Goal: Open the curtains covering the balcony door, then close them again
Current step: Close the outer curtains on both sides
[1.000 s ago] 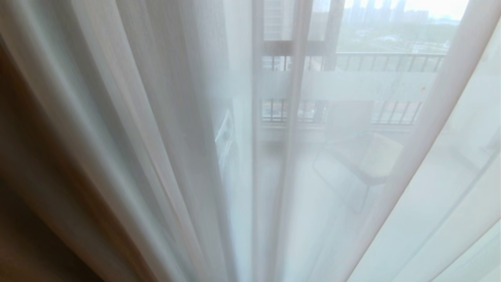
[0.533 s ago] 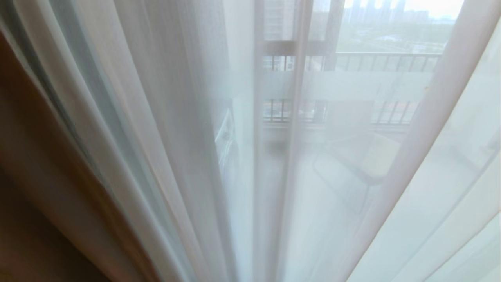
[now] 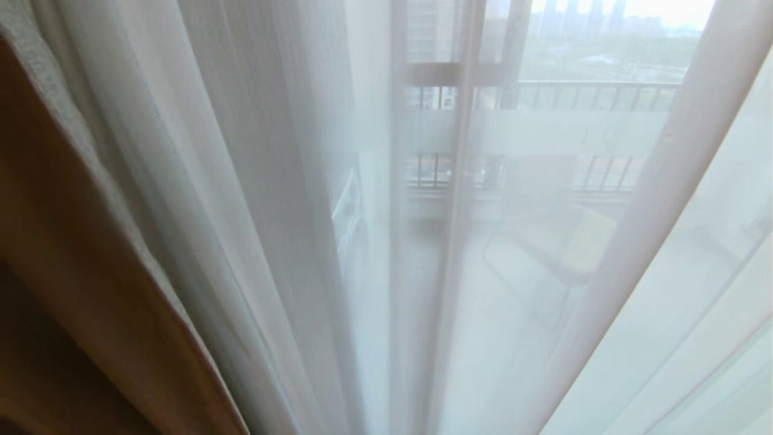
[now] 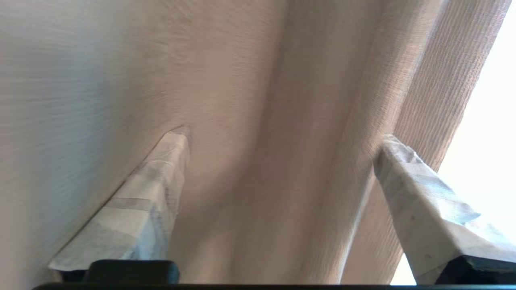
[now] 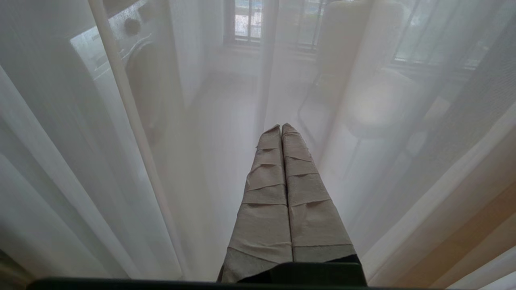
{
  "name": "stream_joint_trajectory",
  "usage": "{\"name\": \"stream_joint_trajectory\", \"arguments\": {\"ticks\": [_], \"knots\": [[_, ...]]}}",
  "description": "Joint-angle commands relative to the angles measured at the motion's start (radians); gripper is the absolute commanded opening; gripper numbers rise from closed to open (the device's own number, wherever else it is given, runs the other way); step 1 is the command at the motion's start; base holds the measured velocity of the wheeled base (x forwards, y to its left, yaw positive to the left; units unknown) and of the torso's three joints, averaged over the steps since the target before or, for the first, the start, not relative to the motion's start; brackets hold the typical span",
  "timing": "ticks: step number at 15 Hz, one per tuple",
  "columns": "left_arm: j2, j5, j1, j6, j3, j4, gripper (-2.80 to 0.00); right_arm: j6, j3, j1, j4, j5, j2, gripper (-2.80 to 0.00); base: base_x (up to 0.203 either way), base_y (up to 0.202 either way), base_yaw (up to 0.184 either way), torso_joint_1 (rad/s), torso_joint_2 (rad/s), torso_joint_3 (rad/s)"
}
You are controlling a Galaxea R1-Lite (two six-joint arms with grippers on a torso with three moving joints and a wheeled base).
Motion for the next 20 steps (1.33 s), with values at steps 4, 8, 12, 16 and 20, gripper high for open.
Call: {"name": "stream_joint_trajectory", "arguments": {"ticks": [4, 8, 12, 16, 20], "knots": [[-0.128, -0.003, 0.0, -0.05, 0.118, -0.002, 0.0, -0.001, 0.0, 0.001, 0.0, 0.001, 0.0, -2.8, 0.0, 0.0, 0.0, 0.0, 0.0, 0.0], [-0.228, -0.006, -0.005, -0.075, 0.266, -0.001, 0.0, -0.001, 0.0, 0.001, -0.001, 0.001, 0.0, -2.8, 0.0, 0.0, 0.0, 0.0, 0.0, 0.0], [-0.297, -0.069, -0.006, -0.074, 0.418, 0.0, 0.0, -0.001, 0.0, 0.0, 0.0, 0.001, 0.0, -2.8, 0.0, 0.0, 0.0, 0.0, 0.0, 0.0], [-0.347, -0.15, 0.0, -0.074, 0.514, 0.037, 0.0, -0.001, 0.0, 0.0, 0.0, 0.001, 0.0, -2.8, 0.0, 0.0, 0.0, 0.0, 0.0, 0.0], [-0.39, -0.156, -0.025, -0.067, 0.627, -0.035, 0.0, -0.001, 0.0, 0.001, 0.0, 0.001, 0.0, -2.8, 0.0, 0.0, 0.0, 0.0, 0.0, 0.0]]}}
